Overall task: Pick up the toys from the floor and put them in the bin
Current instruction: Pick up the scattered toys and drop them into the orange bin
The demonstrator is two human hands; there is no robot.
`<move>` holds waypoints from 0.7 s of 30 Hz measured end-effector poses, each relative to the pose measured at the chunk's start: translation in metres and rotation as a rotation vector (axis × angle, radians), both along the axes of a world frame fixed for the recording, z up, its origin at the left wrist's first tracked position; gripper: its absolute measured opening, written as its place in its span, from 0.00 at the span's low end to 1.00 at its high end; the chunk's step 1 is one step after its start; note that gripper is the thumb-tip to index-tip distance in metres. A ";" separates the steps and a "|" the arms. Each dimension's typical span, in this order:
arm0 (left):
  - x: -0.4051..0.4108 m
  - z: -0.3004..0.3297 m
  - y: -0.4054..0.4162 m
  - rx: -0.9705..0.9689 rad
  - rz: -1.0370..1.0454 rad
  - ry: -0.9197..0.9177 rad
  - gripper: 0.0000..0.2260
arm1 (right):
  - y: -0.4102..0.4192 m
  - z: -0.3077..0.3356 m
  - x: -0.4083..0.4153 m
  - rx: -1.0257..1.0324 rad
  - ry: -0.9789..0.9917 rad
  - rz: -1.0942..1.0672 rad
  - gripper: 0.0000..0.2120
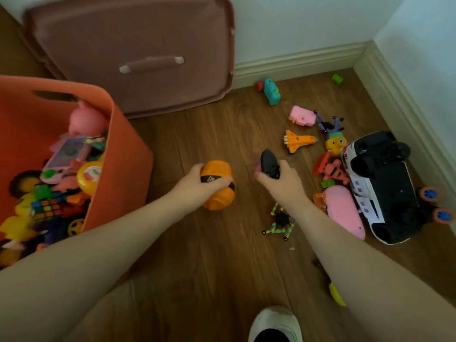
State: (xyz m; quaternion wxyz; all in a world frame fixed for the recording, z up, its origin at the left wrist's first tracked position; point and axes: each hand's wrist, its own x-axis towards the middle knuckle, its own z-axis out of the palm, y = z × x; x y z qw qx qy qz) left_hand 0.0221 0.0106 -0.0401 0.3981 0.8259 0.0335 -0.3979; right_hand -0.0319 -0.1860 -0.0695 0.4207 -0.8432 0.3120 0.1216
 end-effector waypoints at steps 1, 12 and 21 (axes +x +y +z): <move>0.000 0.015 0.003 -0.067 0.018 -0.068 0.37 | 0.008 0.017 0.007 0.205 -0.040 -0.082 0.18; -0.005 0.142 0.155 -0.164 0.029 -0.910 0.38 | 0.164 0.170 0.054 1.045 -0.231 0.096 0.08; 0.006 0.092 0.234 0.335 0.270 -0.718 0.31 | 0.271 0.149 0.068 0.145 -0.207 0.572 0.40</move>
